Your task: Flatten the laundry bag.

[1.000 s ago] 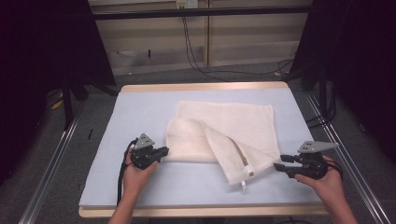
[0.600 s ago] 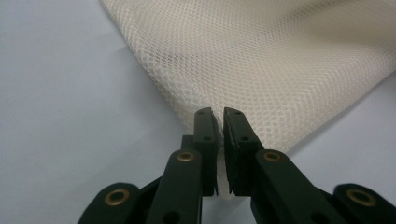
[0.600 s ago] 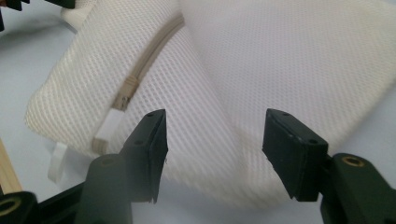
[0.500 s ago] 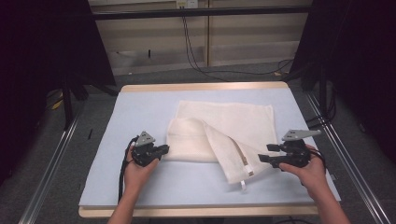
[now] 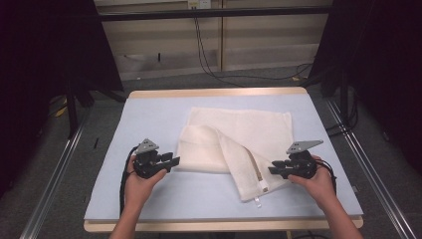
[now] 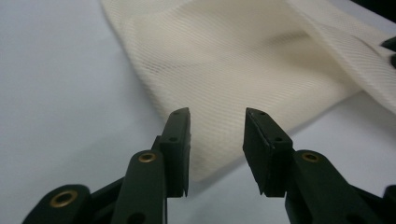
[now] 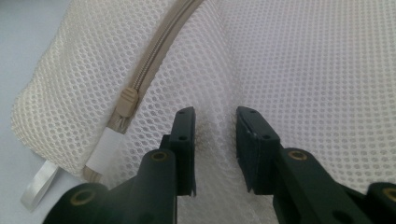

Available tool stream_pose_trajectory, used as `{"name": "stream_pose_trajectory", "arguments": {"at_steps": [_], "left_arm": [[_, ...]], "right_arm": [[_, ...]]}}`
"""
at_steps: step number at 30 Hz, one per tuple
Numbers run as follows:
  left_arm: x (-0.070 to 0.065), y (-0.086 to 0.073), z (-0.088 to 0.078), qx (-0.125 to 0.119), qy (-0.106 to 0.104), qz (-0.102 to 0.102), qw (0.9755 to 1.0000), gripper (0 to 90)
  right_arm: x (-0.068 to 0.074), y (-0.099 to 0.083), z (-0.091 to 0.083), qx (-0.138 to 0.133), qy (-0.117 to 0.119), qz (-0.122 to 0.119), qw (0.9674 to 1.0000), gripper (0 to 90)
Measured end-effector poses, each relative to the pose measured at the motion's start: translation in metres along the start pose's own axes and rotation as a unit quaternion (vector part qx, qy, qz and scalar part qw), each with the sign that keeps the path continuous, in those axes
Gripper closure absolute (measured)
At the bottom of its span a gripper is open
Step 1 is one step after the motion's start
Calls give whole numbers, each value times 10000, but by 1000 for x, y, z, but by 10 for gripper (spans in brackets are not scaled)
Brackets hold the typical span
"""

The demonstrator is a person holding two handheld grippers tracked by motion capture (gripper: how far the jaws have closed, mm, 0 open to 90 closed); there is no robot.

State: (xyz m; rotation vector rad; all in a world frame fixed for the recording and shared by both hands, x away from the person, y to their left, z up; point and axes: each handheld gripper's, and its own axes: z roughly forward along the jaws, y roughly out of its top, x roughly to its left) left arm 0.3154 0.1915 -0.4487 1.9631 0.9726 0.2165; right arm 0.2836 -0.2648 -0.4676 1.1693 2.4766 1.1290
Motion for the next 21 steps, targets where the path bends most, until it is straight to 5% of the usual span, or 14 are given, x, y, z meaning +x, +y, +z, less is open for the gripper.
{"name": "stream_pose_trajectory", "arguments": {"at_steps": [8, 13, 19, 21], "left_arm": [[-30, -2, 32, 510, -459, 249, 9973, 742], [-33, -1, 53, 708, -267, 471, 9960, 766], [-21, 9, 81, 492, 33, 503, 9975, 846], [-13, 20, 93, 362, 182, 362, 9985, 853]], "right_arm": [[-1, -1, 1, -77, -17, 101, 9999, 816], [-5, 1, 2, -180, -102, 138, 9997, 830], [-10, 7, 5, -325, -164, 74, 9993, 832], [-14, 11, 7, -377, -228, 98, 9990, 834]]}}
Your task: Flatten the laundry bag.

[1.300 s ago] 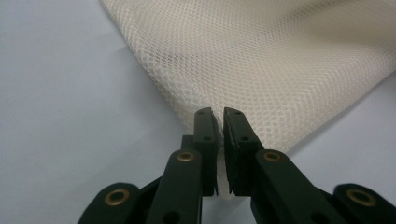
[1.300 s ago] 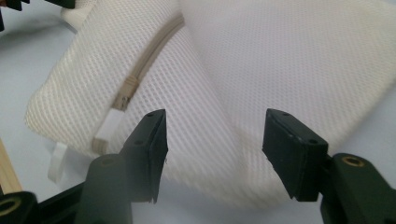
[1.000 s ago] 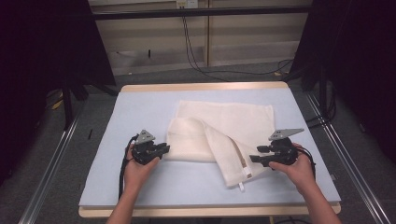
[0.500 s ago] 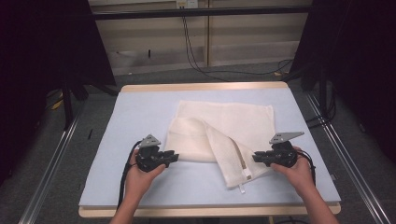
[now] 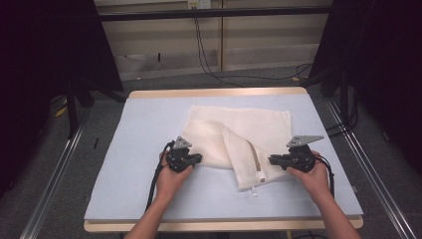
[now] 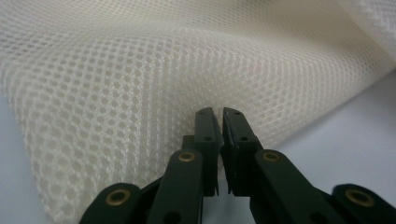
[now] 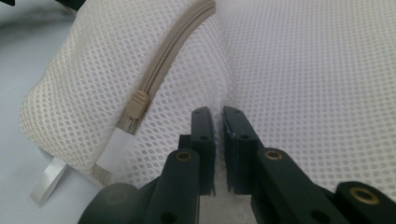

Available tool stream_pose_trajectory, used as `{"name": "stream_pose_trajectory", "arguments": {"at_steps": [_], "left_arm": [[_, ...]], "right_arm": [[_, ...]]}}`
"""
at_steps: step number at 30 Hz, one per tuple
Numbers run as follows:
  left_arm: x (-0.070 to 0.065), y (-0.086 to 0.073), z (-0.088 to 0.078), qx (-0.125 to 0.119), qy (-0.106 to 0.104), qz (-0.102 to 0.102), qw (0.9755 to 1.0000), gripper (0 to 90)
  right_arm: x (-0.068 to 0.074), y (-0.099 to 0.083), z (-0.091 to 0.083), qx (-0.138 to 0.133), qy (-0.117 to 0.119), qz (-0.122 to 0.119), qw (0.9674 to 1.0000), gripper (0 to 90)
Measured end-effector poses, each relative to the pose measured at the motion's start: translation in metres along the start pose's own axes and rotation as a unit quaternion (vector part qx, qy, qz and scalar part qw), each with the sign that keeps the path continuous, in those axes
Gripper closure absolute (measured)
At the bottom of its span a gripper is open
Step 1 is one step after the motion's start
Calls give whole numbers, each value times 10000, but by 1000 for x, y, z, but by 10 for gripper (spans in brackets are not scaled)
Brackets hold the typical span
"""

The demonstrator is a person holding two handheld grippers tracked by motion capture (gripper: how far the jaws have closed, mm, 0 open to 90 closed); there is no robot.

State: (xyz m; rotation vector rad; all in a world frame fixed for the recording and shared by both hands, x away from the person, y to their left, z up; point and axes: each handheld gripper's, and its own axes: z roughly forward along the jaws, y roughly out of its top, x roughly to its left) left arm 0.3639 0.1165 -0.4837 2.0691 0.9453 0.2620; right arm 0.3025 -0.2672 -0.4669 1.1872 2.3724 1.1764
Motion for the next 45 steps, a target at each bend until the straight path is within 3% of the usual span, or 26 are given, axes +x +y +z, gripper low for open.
{"name": "stream_pose_trajectory", "arguments": {"at_steps": [1, 4, 8, 11, 15, 20, 22, 24, 27, 32, 35, 38, 41, 45], "left_arm": [[2, 3, 3, 0, 97, -27, 9999, 864], [7, 10, 5, 7, 76, -164, 9998, 854], [3, 14, -7, -113, 25, -171, 9998, 730], [-4, 16, -13, -262, -211, -342, 9988, 661], [-11, 19, -9, -131, -524, -245, 9982, 568], [-21, 28, 2, -258, -707, -272, 9968, 444], [-23, 33, 6, -194, -823, -327, 9959, 435], [-27, 38, 11, -154, -810, -184, 9964, 422], [-31, 44, 19, -174, -946, -274, 9950, 422], [-37, 49, 30, -158, -1042, -250, 9941, 491], [-40, 51, 30, -88, -1004, -110, 9948, 665], [-39, 52, 27, -25, -1071, -112, 9942, 843], [-43, 53, 19, 65, -1034, 68, 9946, 869], [-50, 50, 4, -6, -1068, 235, 9940, 875]], "right_arm": [[-2, 2, 2, -54, 50, 19, 10000, 834], [-2, 5, 5, -23, 175, -74, 9998, 834], [1, 3, 4, 50, 343, -269, 9990, 835], [4, 1, 3, 24, 382, -399, 9985, 835], [8, 0, 4, 64, 333, -531, 9980, 833], [7, 0, 5, 64, 332, -533, 9980, 834], [7, 0, 6, 72, 344, -551, 9979, 833], [7, 0, 7, 72, 332, -552, 9979, 833], [7, 0, 7, 66, 326, -536, 9980, 833], [8, 0, 8, 59, 296, -568, 9979, 831], [8, -1, 8, 47, 267, -555, 9981, 827], [8, -1, 7, 34, 236, -537, 9983, 818], [8, -1, 8, -24, 254, -456, 9986, 793], [7, -2, 8, -47, 238, -378, 9990, 743]]}}
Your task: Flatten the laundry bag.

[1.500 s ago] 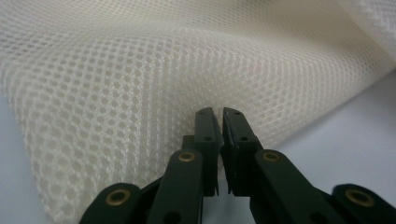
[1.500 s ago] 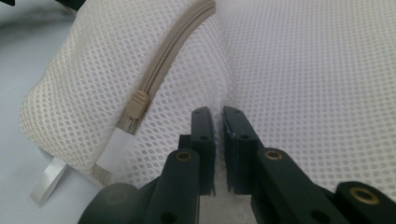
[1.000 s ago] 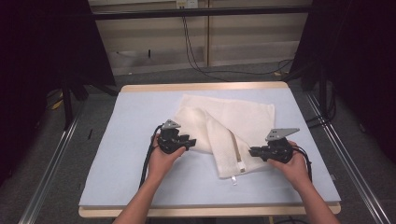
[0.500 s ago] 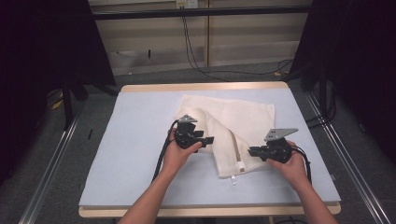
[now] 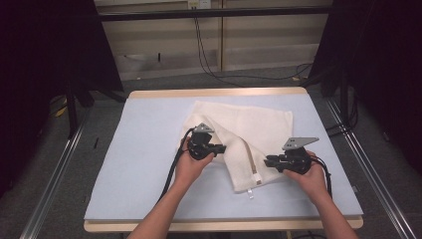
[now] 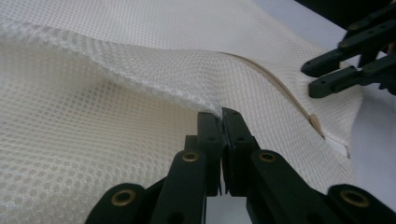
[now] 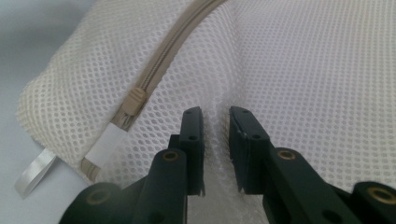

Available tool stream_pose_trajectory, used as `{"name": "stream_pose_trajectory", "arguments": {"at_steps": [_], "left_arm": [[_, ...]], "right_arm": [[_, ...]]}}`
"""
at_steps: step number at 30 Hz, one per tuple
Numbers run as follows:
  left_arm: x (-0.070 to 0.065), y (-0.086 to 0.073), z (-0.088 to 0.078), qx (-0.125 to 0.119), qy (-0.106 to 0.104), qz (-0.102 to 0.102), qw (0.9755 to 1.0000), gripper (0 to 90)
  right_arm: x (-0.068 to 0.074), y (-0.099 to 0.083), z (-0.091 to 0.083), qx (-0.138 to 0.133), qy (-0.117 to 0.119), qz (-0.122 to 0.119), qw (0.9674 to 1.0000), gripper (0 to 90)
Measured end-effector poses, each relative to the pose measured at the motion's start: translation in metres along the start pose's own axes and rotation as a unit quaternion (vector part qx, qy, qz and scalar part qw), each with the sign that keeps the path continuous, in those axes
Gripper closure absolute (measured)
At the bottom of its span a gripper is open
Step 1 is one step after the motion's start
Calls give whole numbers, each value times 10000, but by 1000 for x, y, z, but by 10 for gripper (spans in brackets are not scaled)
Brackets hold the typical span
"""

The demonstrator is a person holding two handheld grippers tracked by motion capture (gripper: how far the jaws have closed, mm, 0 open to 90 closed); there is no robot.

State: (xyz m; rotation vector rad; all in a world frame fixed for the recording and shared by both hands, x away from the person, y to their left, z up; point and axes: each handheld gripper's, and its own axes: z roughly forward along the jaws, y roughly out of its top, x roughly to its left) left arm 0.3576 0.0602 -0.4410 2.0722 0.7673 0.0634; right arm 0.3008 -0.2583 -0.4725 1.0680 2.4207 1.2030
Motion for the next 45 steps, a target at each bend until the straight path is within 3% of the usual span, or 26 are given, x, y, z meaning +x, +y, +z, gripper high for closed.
{"name": "stream_pose_trajectory", "arguments": {"at_steps": [5, 8, 12, 17, 19, 24, 27, 31, 32, 35, 39, 41, 43, 45], "left_arm": [[-12, -11, -10, 46, 113, 250, 9996, 875], [-17, -23, -12, 11, 89, 194, 9998, 875], [-21, -39, -13, 40, 91, 138, 9999, 875], [-27, -51, -13, 60, 58, 203, 9998, 874], [-31, -53, -12, 109, 115, 315, 9994, 874], [-37, -57, -14, 37, 61, 333, 9994, 874], [-42, -58, -16, 53, 50, 442, 9990, 874], [-45, -60, -18, 56, 31, 564, 9984, 872], [-45, -60, -18, 96, 26, 576, 9983, 870], [-43, -62, -19, 103, -35, 536, 9985, 869], [-42, -63, -20, 80, -66, 478, 9988, 856], [-39, -63, -22, 109, -67, 425, 9990, 819], [-34, -64, -25, 133, -75, 237, 9996, 716], [-29, -66, -29, 61, 59, 149, 9999, 650]], "right_arm": [[1, 1, -4, -42, -20, 93, 9999, 634], [3, 3, -8, -77, -127, 142, 9998, 539], [4, 9, -12, -278, -172, 272, 9991, 482], [10, 16, -9, -420, -51, 292, 9987, 480], [14, 19, -5, -413, 2, 255, 9988, 480], [23, 24, 7, -375, 69, 191, 9991, 480], [29, 27, 14, -312, 138, 111, 9994, 482], [36, 29, 21, -175, 180, -17, 9997, 561], [37, 29, 22, -126, 217, -22, 9997, 616], [36, 24, 25, -26, 299, -31, 9995, 705], [40, 23, 26, 119, 381, -394, 9984, 816], [41, 23, 26, 118, 378, -485, 9980, 831], [41, 22, 25, 158, 489, -551, 9972, 833], [40, 21, 25, 140, 508, -545, 9971, 833]]}}
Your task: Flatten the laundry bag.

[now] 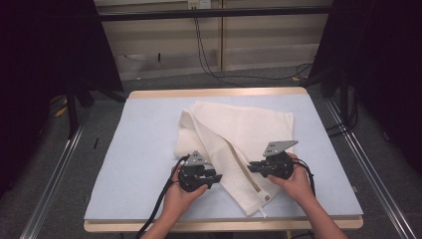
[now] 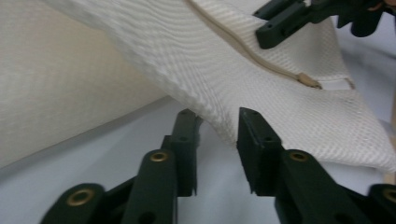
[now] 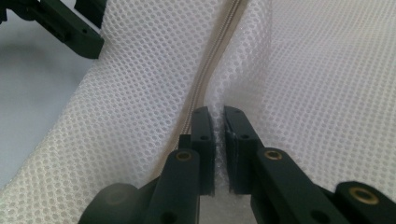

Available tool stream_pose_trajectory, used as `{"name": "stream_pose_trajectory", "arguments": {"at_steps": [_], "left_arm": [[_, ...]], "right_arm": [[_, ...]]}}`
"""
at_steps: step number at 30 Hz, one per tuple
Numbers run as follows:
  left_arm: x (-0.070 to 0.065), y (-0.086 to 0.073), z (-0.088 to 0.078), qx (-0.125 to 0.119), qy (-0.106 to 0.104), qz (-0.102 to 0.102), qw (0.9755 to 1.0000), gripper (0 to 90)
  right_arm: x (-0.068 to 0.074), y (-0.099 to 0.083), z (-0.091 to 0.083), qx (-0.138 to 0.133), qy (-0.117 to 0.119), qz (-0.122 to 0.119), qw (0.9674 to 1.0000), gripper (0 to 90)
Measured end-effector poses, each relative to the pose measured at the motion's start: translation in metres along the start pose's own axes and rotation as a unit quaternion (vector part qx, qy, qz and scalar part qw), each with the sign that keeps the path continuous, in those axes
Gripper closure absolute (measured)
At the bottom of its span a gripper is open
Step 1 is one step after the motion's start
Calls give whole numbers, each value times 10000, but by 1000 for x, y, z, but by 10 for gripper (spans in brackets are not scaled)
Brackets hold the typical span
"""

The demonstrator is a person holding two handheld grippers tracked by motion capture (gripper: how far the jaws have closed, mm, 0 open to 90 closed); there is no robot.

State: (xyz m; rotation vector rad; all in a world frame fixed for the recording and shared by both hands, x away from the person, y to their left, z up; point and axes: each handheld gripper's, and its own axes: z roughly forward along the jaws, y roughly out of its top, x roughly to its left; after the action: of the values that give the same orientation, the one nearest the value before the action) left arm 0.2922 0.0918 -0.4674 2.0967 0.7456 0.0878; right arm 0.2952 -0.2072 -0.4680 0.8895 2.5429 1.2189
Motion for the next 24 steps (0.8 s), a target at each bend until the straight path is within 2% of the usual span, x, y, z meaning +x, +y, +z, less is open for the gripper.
{"name": "stream_pose_trajectory", "arguments": {"at_steps": [2, 4, 7, 10, 14, 19, 24], "left_arm": [[6, 1, -5, -7, -23, -208, 9998, 591], [10, 2, -8, -56, 115, -152, 9998, 544], [19, 1, -13, -127, 252, -228, 9993, 489], [30, -1, -21, -142, 393, -320, 9986, 491], [45, -4, -31, -265, 617, -537, 9963, 503], [61, -10, -40, -365, 856, -798, 9925, 519], [74, -14, -45, -406, 1022, -960, 9893, 524]], "right_arm": [[0, 0, 1, 19, -18, -47, 10000, 833], [1, 1, 1, 50, 0, -104, 9999, 833], [0, 1, 0, 48, -16, -154, 9999, 833], [0, 1, -1, 23, 12, -184, 9998, 833], [0, 1, -5, -45, 37, -185, 9998, 832], [1, 0, -8, -68, 164, -230, 9996, 832], [1, 0, -12, -91, 287, -289, 9991, 832]]}}
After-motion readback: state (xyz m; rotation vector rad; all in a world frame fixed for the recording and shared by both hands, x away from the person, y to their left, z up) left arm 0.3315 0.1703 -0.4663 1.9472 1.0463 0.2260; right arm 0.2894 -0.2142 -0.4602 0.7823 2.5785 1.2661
